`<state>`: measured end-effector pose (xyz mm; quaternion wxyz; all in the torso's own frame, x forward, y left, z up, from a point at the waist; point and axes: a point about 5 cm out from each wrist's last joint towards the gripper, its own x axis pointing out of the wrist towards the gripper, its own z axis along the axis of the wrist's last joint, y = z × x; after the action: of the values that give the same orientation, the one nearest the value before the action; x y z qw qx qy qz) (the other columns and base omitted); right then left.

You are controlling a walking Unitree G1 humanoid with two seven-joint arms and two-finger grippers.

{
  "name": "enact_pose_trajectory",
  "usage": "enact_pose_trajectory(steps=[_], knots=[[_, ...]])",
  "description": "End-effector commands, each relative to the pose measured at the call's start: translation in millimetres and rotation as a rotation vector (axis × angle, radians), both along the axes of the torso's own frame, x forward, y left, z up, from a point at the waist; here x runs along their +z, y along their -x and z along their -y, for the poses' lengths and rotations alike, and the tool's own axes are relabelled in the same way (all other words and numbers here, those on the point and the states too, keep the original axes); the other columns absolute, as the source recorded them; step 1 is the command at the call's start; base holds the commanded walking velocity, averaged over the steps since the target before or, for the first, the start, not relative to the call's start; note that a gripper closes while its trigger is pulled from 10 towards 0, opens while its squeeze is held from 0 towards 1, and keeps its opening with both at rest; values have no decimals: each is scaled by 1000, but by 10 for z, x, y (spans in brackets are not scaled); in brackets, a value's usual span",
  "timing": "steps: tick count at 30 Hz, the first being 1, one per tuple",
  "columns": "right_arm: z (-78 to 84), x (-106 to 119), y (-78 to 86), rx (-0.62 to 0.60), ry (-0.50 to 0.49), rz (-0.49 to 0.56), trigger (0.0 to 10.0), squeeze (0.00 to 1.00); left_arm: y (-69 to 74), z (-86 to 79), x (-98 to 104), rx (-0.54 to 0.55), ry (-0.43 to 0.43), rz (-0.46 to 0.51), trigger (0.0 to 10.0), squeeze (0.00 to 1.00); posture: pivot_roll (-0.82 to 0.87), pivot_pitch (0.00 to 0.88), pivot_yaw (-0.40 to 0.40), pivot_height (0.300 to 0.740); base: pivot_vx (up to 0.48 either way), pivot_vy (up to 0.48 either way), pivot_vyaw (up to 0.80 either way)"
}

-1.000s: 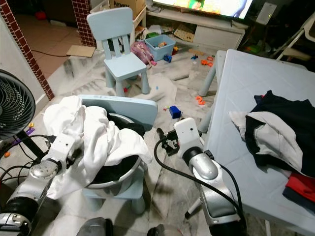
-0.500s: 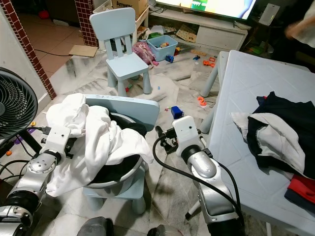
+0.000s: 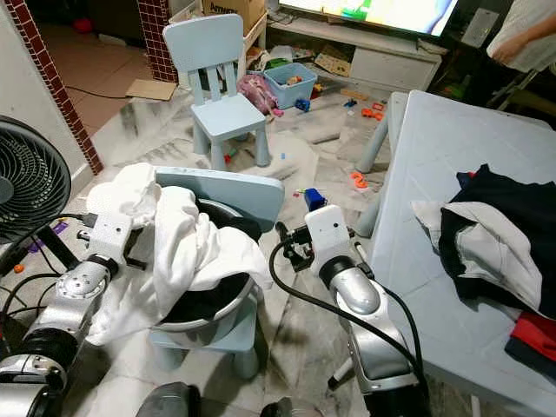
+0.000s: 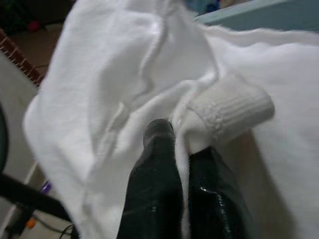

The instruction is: Hang hanger

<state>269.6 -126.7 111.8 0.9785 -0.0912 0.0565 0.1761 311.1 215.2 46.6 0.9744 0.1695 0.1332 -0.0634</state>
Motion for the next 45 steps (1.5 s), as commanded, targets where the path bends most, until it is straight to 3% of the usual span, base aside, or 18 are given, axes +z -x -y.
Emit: enact_pose_trajectory(steps=[1, 4, 9, 10, 12, 16, 20, 24, 27, 29, 32, 33, 34, 35, 37, 41, 44, 45], knots=[[33, 6, -24, -14, 9, 6, 10000, 0, -72, 72, 115, -32, 17, 55, 0, 0, 4, 33, -79, 740, 0, 0, 0], [31, 6, -31, -17, 9, 7, 10000, 0, -119, 116, 174, -38, 47, 80, 0, 0, 5, 29, -78, 740, 0, 0, 0], [28, 9, -59, -20, 9, 11, 10000, 0, -331, 342, 475, -77, 125, 196, 0, 0, 10, 16, -79, 740, 0, 0, 0], [26, 14, -72, -20, 9, 14, 10000, 0, -416, 451, 634, -106, 147, 253, 0, 0, 12, 12, -80, 740, 0, 0, 0], [16, 30, -110, -21, 8, 23, 10000, 0, -634, 806, 1222, -198, 235, 447, 0, 0, 17, 3, -80, 740, 0, 0, 0], [9, 37, -127, -22, 7, 28, 10000, 0, -703, 969, 1517, -238, 275, 529, 0, 0, 18, 0, -79, 740, 0, 0, 0], [-7, 51, -155, -26, 4, 39, 10000, 0, -738, 1255, 2133, -316, 366, 710, 0, 0, 12, 0, -71, 740, 0, 0, 0], [10, 49, -157, -32, 5, 43, 10000, 0, -674, 1244, 2346, -304, 342, 834, 0, 0, 10, 0, -69, 740, 0, 0, 0], [23, 36, -150, -37, 6, 41, 10000, 0, -630, 1071, 2235, -211, 333, 850, 0, 0, 10, 0, -69, 740, 0, 0, 0], [17, 29, -141, -36, 6, 40, 10000, 0, -615, 920, 2026, -109, 354, 788, 0, 0, 19, 0, -73, 740, 0, 0, 0], [2, 23, -132, -32, 5, 38, 10000, 0, -521, 670, 1604, 62, 356, 646, 0, 0, 27, 5, -81, 740, 0, 0, 0], [-9, 17, -128, -26, 4, 36, 10000, 0, -371, 452, 1216, 208, 369, 500, 0, 0, 31, 11, -86, 740, 0, 0, 0], [-9, 17, -128, -26, 4, 36, 10000, 0, -371, 452, 1216, 208, 369, 500, 0, 0, 31, 11, -86, 740, 0, 0, 0], [-15, 9, -124, -22, 5, 33, 10000, 0, -265, 321, 991, 283, 358, 417, 0, 0, 37, 16, -91, 740, 0, 0, 0], [-16, 6, -123, -20, 5, 31, 10000, 0, -228, 278, 921, 306, 352, 394, 0, 0, 37, 16, -91, 740, 0, 0, 0], [-36, -3, -118, -6, 8, 26, 10000, 0, -61, 40, 448, 475, 414, 151, 0, 0, 44, 27, -107, 740, 0, 0, 0], [-43, 0, -116, -2, 9, 27, 10000, 0, -11, 3, 331, 503, 405, 76, 0, 0, 43, 27, -107, 740, 0, 0, 0], [-32, 9, -119, -3, 11, 29, 10000, 0, 4, 14, 323, 429, 344, 51, 1529, 0, 36, 27, -107, 740, 0, 0, 0]])
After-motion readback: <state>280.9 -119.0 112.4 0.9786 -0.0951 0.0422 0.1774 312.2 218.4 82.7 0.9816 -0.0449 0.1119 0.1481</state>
